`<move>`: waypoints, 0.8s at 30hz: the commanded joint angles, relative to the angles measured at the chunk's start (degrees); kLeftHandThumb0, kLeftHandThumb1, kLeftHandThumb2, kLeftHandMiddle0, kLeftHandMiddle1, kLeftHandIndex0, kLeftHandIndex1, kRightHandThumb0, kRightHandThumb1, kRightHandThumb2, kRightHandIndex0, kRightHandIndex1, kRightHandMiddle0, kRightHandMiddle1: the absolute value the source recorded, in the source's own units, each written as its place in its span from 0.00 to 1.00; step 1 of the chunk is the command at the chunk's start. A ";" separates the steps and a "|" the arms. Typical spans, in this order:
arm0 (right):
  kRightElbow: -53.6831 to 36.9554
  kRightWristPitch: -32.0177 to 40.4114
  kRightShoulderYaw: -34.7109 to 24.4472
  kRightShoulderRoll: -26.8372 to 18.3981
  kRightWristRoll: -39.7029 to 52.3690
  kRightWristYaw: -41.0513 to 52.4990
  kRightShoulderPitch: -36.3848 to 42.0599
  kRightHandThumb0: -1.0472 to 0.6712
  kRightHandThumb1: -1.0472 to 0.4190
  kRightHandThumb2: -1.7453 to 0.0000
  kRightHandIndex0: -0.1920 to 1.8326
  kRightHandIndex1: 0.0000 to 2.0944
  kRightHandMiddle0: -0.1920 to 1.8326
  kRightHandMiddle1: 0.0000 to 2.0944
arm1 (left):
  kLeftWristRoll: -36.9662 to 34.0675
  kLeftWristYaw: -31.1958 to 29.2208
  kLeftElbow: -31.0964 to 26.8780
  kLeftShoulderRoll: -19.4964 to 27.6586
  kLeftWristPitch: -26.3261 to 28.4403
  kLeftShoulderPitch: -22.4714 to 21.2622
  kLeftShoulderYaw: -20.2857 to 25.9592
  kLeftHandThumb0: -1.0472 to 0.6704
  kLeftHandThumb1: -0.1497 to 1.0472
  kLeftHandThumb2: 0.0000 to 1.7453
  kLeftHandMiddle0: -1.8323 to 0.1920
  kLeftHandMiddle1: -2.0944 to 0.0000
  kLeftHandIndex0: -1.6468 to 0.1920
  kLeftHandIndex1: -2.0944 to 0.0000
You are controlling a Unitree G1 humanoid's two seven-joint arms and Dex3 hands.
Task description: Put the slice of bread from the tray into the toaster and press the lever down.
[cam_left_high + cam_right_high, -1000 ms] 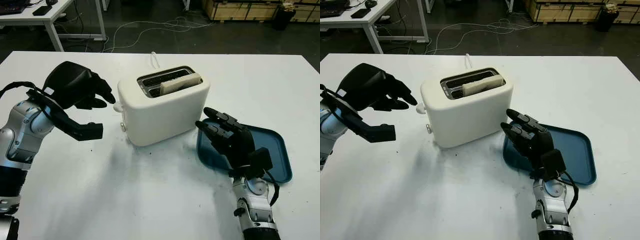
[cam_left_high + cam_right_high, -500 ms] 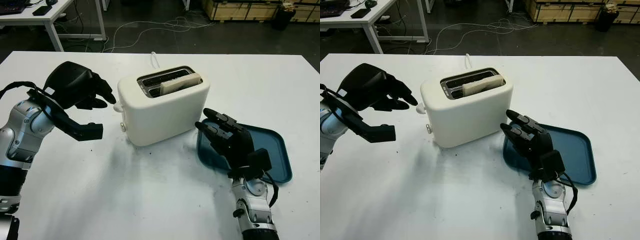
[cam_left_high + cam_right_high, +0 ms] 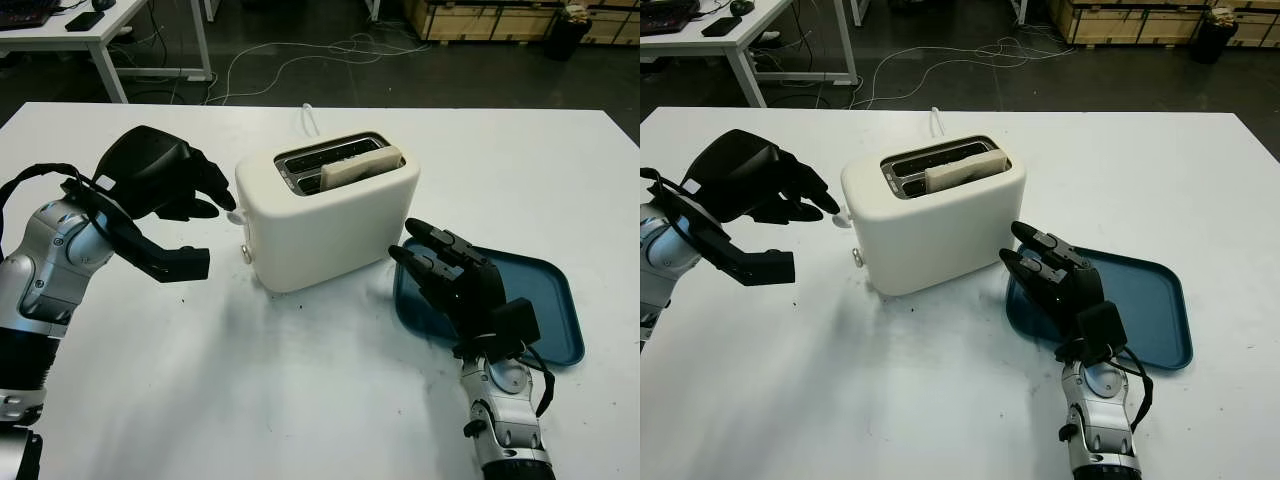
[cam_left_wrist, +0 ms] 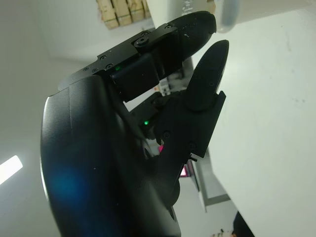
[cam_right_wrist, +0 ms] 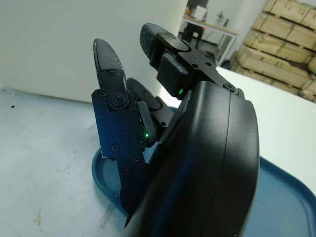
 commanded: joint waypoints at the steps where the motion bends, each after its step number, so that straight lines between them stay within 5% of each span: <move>1: -0.48 -0.15 0.02 0.30 0.38 -0.03 0.75 0.35 0.11 1.00 0.55 0.00 0.51 0.00 | -0.34 -0.04 0.41 -0.22 0.40 -1.61 -0.55 0.40 0.77 0.00 0.33 0.63 0.13 0.99; 24: -1.07 0.26 -0.18 0.42 0.94 -0.32 1.18 0.36 0.11 1.00 0.55 0.00 0.51 0.00 | 0.11 -0.92 1.10 -0.37 1.30 -2.14 -2.14 0.39 0.78 0.01 0.37 0.59 0.14 1.00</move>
